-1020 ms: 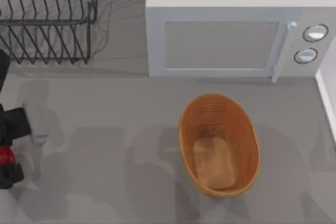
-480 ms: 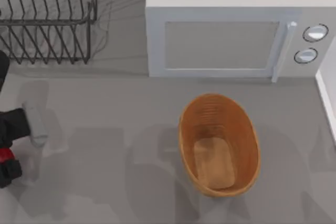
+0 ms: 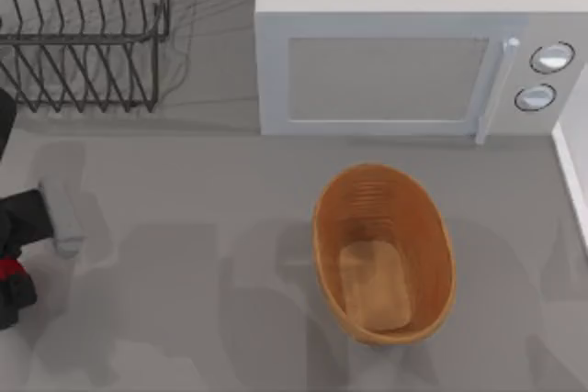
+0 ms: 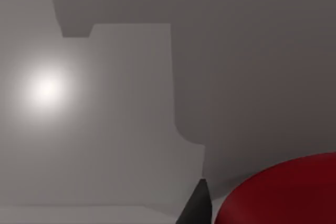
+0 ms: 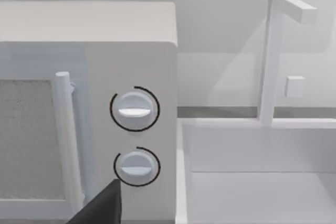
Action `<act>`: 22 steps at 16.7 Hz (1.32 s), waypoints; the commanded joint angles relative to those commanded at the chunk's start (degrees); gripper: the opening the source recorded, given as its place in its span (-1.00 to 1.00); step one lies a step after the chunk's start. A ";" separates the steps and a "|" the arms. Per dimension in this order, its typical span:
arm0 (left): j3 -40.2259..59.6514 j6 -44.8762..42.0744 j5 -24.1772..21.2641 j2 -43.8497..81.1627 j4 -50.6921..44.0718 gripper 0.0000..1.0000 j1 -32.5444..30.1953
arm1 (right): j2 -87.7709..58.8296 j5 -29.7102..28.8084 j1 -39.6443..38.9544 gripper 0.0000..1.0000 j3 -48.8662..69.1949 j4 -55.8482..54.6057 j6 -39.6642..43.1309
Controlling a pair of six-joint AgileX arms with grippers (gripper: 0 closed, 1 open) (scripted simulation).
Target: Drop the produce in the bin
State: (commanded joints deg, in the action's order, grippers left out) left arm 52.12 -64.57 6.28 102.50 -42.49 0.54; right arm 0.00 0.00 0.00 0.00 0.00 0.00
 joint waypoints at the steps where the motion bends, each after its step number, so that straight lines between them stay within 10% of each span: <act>1: 0.00 0.00 0.00 0.00 0.00 -1.00 0.00 | 0.00 0.00 0.00 1.00 0.00 0.00 0.00; 22: 24.73 0.88 -0.44 -11.04 -35.98 -1.00 -0.38 | 0.00 0.00 0.00 1.00 0.00 0.00 0.00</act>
State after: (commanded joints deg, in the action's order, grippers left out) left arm 76.85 -63.69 5.84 91.46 -78.48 0.16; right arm 0.00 0.00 0.00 0.00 0.00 0.00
